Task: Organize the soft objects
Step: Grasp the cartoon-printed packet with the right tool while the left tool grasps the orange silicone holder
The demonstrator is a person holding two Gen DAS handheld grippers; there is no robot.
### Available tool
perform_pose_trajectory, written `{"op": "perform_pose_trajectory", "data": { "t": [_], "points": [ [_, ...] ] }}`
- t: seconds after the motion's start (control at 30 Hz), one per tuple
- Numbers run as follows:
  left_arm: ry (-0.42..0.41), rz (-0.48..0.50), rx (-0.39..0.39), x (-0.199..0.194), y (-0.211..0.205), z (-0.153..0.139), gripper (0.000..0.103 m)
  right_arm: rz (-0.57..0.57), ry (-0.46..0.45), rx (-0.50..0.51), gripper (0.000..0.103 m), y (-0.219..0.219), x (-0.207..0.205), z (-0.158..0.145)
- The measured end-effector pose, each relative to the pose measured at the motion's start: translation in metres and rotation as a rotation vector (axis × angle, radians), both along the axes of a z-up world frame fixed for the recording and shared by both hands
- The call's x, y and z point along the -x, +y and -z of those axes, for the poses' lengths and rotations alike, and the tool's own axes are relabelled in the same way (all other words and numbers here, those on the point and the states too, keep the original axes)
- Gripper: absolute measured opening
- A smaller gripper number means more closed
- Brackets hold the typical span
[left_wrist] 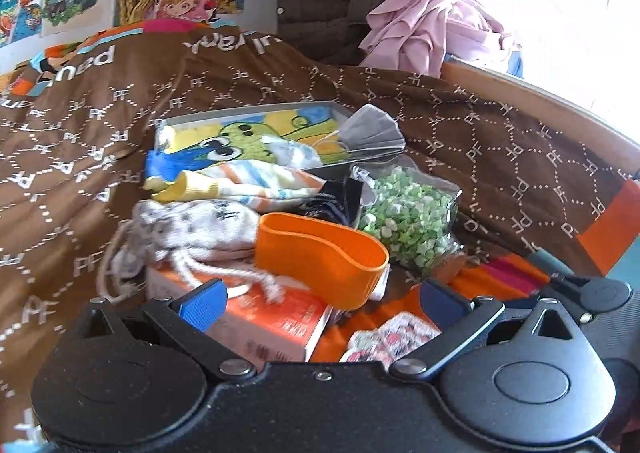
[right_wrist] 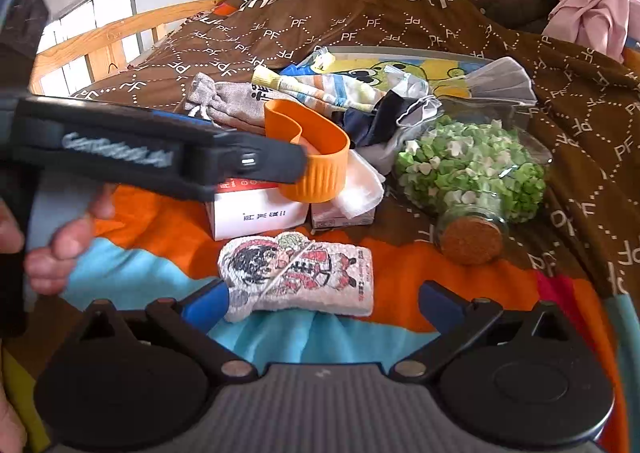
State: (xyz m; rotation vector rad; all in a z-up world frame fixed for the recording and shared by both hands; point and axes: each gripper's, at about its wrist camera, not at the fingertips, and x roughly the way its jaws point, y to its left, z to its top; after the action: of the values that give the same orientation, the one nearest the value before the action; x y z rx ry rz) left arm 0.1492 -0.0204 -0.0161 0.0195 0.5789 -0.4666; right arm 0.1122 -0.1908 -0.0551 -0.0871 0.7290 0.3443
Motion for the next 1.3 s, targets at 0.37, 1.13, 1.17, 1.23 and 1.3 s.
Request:
{"op": "perform_pose_trajectory", "data": {
  "t": [0.37, 1.13, 1.17, 1.23, 1.3],
  "points": [
    [0.068, 0.053, 0.052, -0.038, -0.023, 0.023, 0.091, -0.027, 0.023, -0.028, 0.102, 0.006, -0.011, 0.011],
    [0.037, 0.05, -0.015, -0.041, -0.029, 0.031, 0.042, -0.067, 0.045, -0.02, 0.094, 0.015, -0.018, 0.018],
    [0.036, 0.051, -0.011, -0.041, -0.029, 0.031, 0.037, -0.067, 0.044, -0.017, 0.094, 0.015, -0.018, 0.018],
    [0.028, 0.055, -0.012, -0.04, -0.029, 0.03, 0.03, -0.07, 0.041, -0.009, 0.094, 0.017, -0.017, 0.017],
    [0.014, 0.063, -0.02, -0.037, -0.03, 0.03, 0.023, -0.072, 0.037, -0.002, 0.094, 0.018, -0.017, 0.017]
  ]
}}
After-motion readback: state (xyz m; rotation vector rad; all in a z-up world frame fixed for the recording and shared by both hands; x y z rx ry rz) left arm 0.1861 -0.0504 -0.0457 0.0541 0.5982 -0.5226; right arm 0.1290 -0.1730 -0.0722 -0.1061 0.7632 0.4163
